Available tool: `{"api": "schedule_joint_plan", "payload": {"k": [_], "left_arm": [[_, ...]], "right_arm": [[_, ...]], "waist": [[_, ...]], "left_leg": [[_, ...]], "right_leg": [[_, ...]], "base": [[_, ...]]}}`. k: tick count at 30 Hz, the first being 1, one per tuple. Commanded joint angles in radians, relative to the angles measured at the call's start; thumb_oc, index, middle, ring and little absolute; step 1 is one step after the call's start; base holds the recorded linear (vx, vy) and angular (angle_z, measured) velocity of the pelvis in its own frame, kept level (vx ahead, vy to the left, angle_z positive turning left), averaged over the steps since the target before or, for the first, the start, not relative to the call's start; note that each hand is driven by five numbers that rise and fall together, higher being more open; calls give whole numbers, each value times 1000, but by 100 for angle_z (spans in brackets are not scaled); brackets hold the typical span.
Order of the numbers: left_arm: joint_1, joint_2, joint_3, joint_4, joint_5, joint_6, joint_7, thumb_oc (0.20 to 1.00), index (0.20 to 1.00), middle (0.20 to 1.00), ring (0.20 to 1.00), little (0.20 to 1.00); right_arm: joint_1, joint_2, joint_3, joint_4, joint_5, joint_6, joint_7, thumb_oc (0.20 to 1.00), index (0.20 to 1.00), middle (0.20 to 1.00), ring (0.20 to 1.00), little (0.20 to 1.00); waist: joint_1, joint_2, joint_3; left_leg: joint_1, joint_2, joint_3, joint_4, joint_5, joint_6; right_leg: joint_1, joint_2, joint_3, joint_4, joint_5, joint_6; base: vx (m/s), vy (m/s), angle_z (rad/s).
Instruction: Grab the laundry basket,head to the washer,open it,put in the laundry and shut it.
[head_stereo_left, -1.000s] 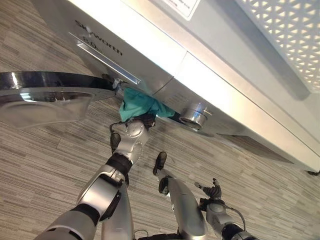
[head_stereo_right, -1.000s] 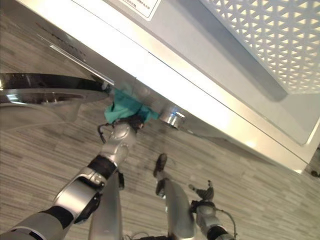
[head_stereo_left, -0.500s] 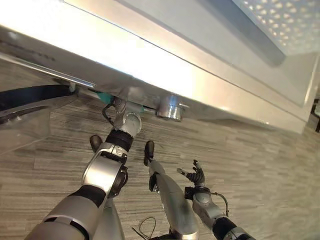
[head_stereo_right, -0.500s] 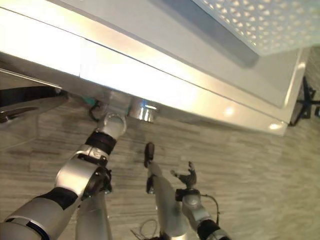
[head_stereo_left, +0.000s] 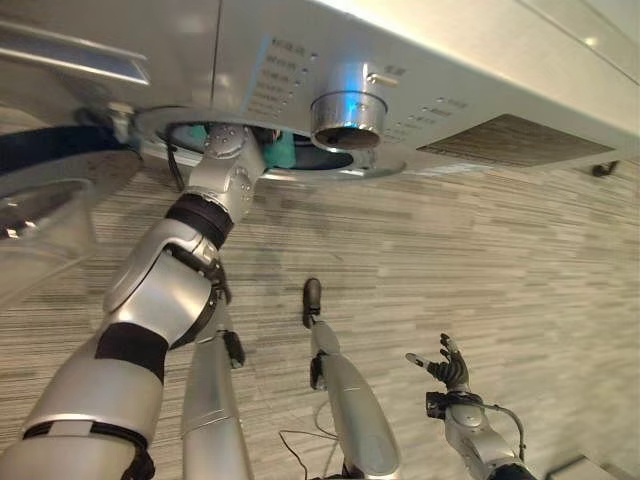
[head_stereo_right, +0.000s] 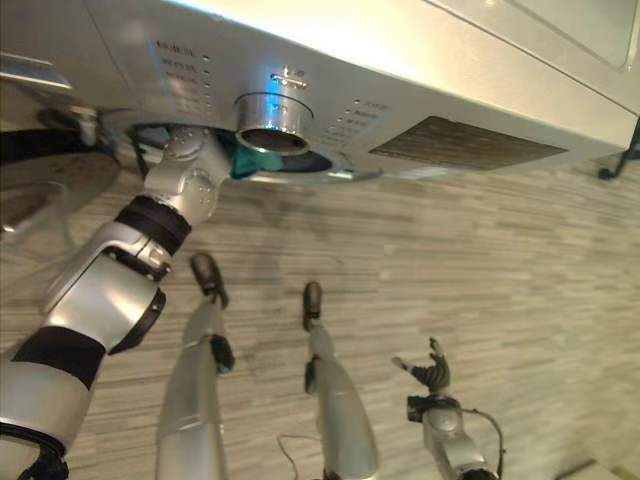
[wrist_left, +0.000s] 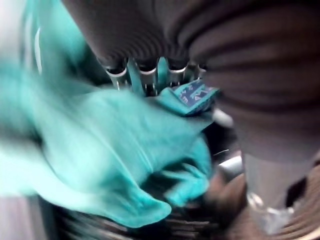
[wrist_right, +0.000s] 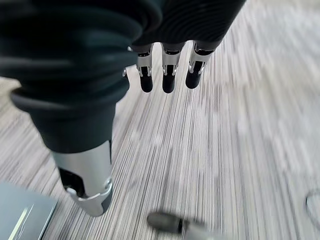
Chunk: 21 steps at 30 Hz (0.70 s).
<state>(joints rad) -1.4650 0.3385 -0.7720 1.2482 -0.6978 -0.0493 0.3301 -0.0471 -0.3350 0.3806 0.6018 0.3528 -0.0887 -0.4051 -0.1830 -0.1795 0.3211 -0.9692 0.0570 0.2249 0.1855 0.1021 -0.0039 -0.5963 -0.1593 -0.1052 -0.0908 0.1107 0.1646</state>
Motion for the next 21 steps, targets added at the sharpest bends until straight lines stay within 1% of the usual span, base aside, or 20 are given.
{"api": "schedule_joint_plan", "payload": {"k": [1,2,3,4,5,6,7,9,13,14,15,16,18,20,21], "left_arm": [[-346,25,-35,34,427,29,36,1000,1000,1000,1000,1000],[-358,10,-97,-5,610,37,100,1000,1000,1000,1000,1000],[-356,10,-97,-7,613,39,101,1000,1000,1000,1000,1000],[-376,2,-145,-55,738,31,153,1000,1000,1000,1000,1000],[-381,-2,-245,-118,947,45,158,1000,1000,1000,1000,1000],[-381,-2,-245,-119,947,45,158,1000,1000,1000,1000,1000],[-382,9,-292,-153,1024,44,147,1000,1000,1000,1000,1000],[-388,22,-290,-190,1015,39,139,1000,1000,1000,1000,1000],[-420,22,-304,-205,1038,47,148,1000,1000,1000,1000,1000],[-421,33,-282,-250,1052,52,163,1000,1000,1000,1000,1000],[-431,11,-279,-275,1093,47,156,1000,1000,1000,1000,1000],[-432,-5,-272,-278,1076,40,147,1000,1000,1000,1000,1000],[-428,-6,-260,-298,1051,29,138,1000,1000,1000,1000,1000],[-420,22,-278,-361,1046,5,99,1000,1000,1000,1000,1000],[-414,47,-297,-411,1039,-10,63,1000,1000,1000,1000,1000]], "right_arm": [[-53,-58,-71,-28,28,-44,4,1000,1000,1000,1000,1000],[-47,-66,-51,-27,20,-68,2,1000,1000,1000,1000,1000],[-48,-65,-51,-26,20,-69,2,1000,1000,1000,1000,1000],[-49,-69,-43,-12,14,-85,3,1000,1000,1000,1000,1000],[-55,-82,-31,-17,3,-119,1,1000,1000,1000,1000,1000],[-55,-82,-31,-17,3,-119,1,1000,1000,1000,1000,1000],[-48,-104,-34,-30,-1,-138,0,1000,1000,1000,1000,1000],[-21,-117,-45,-51,-4,-136,6,1000,1000,1000,1000,1000],[-6,-134,-52,-68,-10,-132,13,1000,1000,1000,1000,1000],[-1,-168,-66,-27,-27,-140,20,1000,1000,1000,1000,1000],[28,-138,-76,110,-5,-150,28,1000,1000,1000,1000,1000],[21,-123,-74,151,1,-153,23,1000,1000,1000,1000,1000],[9,-112,-79,178,13,-153,17,1000,1000,1000,1000,1000],[-4,-105,-90,200,25,-146,20,1000,1000,1000,1000,1000],[-10,-104,-97,206,30,-142,24,1000,1000,1000,1000,1000]], "waist": [[-26,3,22],[-25,4,29],[-26,4,28],[-26,6,31],[-31,5,33],[-31,5,33],[-35,5,33],[-35,7,31],[-30,18,31],[-29,22,34],[-34,24,37],[-36,25,37],[-35,27,39],[-30,38,41],[-21,48,41]], "left_leg": [[177,-10,-76,-89,-87,19],[175,-7,-86,-96,-80,18],[175,-7,-87,-97,-79,18],[175,-3,-95,-103,-76,16],[179,1,-103,-116,-73,13],[179,1,-103,-116,-73,13],[180,3,-108,-120,-74,13],[181,4,-112,-122,-74,15],[180,3,-116,-122,-72,14],[182,2,-116,-123,-70,14],[186,-2,-116,-130,-66,12],[186,-2,-116,-130,-64,12],[187,-4,-116,-129,-65,13],[188,-9,-117,-127,-67,14],[189,-11,-119,-126,-69,15]], "right_leg": [[94,4,-32,91,27,1],[75,8,-43,101,16,-3],[74,8,-44,102,15,-3],[68,10,-46,103,8,-6],[61,12,-49,108,4,-7],[61,12,-49,108,4,-7],[54,16,-47,110,-3,-8],[52,16,-49,114,-8,-8],[51,15,-55,117,-15,-9],[51,14,-58,117,-18,-9],[51,14,-58,116,-17,-8],[51,14,-56,116,-18,-9],[50,14,-54,118,-22,-9],[50,13,-52,121,-28,-9],[51,12,-54,124,-34,-10]], "base": [[2,-59,3],[4,-46,10],[9,-61,15],[9,-21,26],[9,-20,26],[7,3,29],[3,7,20],[9,1,22],[4,-3,4],[4,10,-7],[0,13,-3],[0,0,0],[0,0,0],[-1,37,-4],[-2,24,-6]]}}
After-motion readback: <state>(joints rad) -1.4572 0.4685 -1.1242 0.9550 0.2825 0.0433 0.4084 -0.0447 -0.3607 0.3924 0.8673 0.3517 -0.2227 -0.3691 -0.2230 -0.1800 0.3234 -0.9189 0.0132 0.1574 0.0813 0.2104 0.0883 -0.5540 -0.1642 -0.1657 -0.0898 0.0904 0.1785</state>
